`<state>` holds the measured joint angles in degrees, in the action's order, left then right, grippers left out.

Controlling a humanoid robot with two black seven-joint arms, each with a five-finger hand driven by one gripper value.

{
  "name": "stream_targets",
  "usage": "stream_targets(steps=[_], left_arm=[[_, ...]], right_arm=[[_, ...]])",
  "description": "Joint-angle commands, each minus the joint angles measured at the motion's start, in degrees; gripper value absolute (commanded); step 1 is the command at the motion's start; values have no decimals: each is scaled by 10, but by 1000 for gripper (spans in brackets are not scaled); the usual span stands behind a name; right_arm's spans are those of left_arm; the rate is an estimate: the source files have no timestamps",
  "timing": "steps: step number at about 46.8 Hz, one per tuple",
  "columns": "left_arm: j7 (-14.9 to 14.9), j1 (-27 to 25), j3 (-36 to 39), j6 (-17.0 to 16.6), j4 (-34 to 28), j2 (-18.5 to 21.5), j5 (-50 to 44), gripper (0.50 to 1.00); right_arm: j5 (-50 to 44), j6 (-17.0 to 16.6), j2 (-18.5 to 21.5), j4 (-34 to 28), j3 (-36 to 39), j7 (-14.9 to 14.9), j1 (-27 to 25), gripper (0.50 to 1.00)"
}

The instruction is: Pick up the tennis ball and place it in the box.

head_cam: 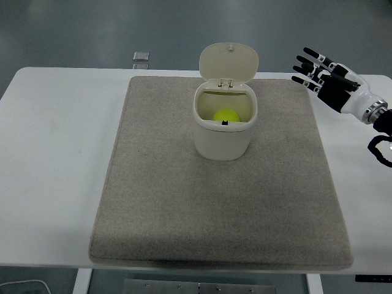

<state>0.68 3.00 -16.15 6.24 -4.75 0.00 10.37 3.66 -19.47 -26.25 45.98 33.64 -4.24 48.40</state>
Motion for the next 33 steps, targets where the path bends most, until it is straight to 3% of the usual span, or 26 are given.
stream_targets(steps=[1,33], left_arm=[[-1,0,1,0,0,0,0,992],[0,0,1,0,0,0,0,992]], right_arm=[[27,0,10,-14,-1,0,-1,897],[24,-4,13,-21,-2,-9,-16,903]])
